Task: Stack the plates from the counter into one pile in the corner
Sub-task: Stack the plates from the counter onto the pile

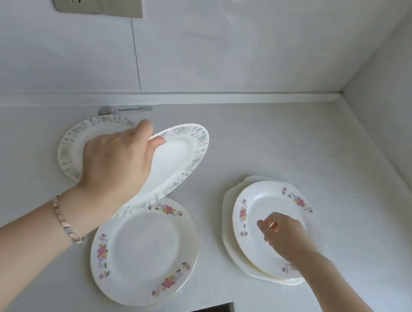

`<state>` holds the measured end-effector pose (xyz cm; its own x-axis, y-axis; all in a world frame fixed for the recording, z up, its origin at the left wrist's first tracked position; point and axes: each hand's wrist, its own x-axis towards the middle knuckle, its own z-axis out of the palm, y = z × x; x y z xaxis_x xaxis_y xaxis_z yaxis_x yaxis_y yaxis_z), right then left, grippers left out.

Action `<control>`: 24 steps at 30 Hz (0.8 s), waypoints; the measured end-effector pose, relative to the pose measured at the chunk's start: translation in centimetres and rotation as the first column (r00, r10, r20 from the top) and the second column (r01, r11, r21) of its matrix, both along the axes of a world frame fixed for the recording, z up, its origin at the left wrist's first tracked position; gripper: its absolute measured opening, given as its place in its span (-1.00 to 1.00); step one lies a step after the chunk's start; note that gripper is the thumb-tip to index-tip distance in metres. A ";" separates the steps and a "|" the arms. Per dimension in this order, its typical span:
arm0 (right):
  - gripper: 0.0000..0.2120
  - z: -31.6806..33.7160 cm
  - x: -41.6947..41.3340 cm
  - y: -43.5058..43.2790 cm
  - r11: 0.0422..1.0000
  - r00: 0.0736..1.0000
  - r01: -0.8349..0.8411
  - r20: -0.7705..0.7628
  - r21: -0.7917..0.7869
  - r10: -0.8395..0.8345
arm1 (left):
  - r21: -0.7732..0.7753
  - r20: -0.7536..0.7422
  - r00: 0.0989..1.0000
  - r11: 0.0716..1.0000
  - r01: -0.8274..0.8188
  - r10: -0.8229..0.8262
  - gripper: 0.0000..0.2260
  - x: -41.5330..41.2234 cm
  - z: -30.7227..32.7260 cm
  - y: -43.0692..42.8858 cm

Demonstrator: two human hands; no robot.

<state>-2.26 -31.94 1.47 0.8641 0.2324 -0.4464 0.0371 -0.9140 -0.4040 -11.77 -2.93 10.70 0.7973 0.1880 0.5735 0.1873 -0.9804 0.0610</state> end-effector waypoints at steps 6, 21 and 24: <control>-0.84 0.0 0.7 -7.3 0.976 0.976 0.216 0.031 -0.003 -0.216 | -0.745 0.044 0.999 0.667 0.022 0.015 -0.67 6.1 -1.8 -6.4; -0.81 -2.6 -0.4 -15.1 0.895 0.896 0.444 0.038 -0.047 -0.443 | -0.941 -0.328 0.945 0.087 -0.327 0.001 -0.65 10.9 -14.5 -17.1; -0.82 -2.7 -0.1 -14.8 0.896 0.897 0.442 0.036 -0.036 -0.441 | -0.934 -0.348 0.937 0.084 -0.347 0.006 -0.65 10.8 -15.1 -17.3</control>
<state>-2.36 -46.71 -1.24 0.8850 -0.1942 -0.4232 -0.3641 -0.8551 -0.3690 -0.99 -20.24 -4.40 0.6957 0.5922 -0.4067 0.5175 -0.0205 0.8554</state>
